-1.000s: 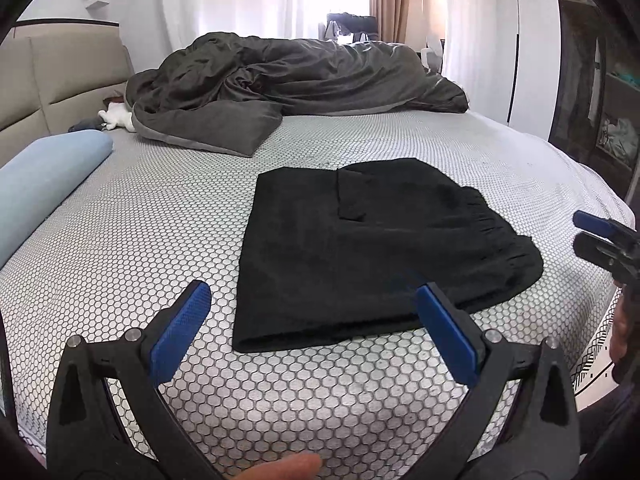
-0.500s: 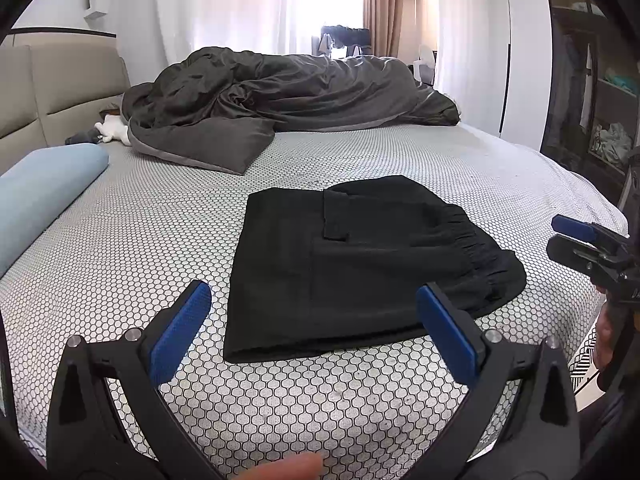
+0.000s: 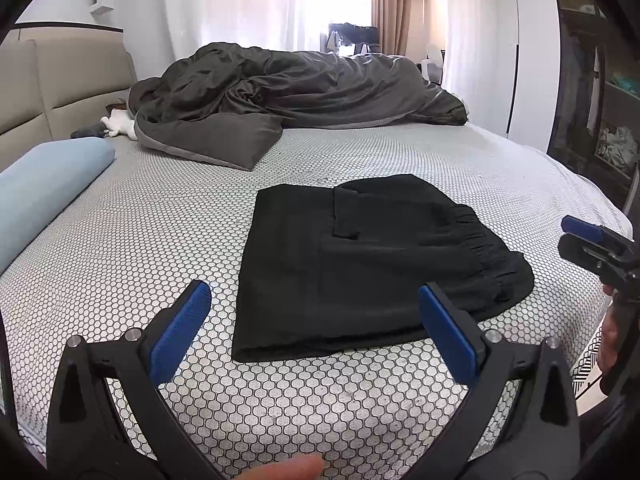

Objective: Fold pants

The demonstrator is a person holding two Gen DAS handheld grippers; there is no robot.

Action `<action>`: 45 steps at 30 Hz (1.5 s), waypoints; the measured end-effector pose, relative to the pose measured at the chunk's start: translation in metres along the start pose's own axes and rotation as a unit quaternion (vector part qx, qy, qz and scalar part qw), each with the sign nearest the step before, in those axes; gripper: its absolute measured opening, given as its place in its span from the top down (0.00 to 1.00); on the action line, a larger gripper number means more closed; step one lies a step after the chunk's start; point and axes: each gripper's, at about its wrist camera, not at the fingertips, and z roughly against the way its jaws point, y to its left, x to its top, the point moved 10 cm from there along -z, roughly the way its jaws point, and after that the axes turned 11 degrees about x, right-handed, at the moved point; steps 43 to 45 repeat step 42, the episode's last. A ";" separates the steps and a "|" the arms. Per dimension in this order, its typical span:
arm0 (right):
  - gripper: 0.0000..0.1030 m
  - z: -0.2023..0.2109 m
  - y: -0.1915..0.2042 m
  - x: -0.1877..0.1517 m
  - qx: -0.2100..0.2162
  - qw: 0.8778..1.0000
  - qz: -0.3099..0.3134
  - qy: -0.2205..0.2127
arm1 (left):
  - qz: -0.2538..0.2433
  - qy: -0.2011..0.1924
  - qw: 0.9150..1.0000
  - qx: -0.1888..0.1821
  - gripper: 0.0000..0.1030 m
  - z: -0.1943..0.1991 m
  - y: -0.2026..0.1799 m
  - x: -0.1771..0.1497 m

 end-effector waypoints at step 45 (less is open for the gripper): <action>0.00 -0.007 0.017 -0.003 -0.007 1.000 0.017 0.002 | 0.004 0.004 1.000 0.012 0.01 -0.006 0.001 -0.001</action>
